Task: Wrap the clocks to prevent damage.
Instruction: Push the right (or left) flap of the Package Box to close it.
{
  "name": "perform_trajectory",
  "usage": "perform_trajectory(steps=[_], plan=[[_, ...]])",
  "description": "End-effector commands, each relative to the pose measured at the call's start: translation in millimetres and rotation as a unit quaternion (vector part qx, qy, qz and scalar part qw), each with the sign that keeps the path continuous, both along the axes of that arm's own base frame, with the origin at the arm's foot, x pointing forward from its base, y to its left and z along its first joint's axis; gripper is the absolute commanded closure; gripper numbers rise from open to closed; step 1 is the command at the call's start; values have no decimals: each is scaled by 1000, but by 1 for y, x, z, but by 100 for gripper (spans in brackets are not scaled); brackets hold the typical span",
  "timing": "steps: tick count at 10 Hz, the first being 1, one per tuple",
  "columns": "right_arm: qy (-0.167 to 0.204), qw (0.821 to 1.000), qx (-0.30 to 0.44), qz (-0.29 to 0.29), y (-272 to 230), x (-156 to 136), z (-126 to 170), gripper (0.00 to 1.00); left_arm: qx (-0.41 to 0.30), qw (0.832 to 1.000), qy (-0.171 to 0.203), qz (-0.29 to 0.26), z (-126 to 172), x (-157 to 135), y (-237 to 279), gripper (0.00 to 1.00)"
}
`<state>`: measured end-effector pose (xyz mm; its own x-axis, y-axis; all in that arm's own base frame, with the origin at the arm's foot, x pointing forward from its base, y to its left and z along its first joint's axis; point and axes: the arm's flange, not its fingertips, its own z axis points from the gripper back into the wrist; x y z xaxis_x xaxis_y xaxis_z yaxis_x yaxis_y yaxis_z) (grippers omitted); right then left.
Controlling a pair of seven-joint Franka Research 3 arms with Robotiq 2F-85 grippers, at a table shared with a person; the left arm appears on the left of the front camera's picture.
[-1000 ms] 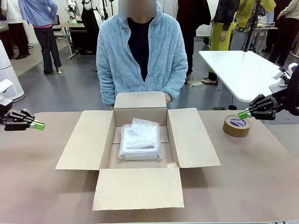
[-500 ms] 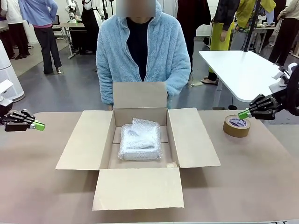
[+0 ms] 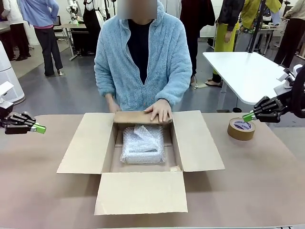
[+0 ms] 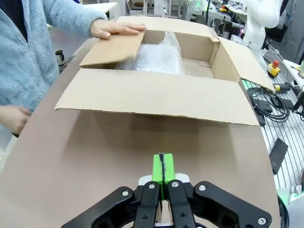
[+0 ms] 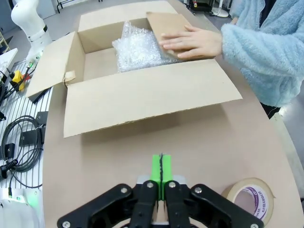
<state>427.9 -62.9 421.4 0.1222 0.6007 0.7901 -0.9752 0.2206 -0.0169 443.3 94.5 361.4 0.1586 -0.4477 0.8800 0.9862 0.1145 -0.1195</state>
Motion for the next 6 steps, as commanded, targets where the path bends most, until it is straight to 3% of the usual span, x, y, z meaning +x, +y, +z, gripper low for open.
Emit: perform_trajectory(steps=[1, 6], plan=[[1, 1000, -1, 1, -1, -2, 2, 99, 3, 1000, 7, 1, 2, 1, 1, 100], [1, 1000, -1, 1, -1, -2, 2, 99, 3, 1000, 7, 1, 2, 1, 1, 100]])
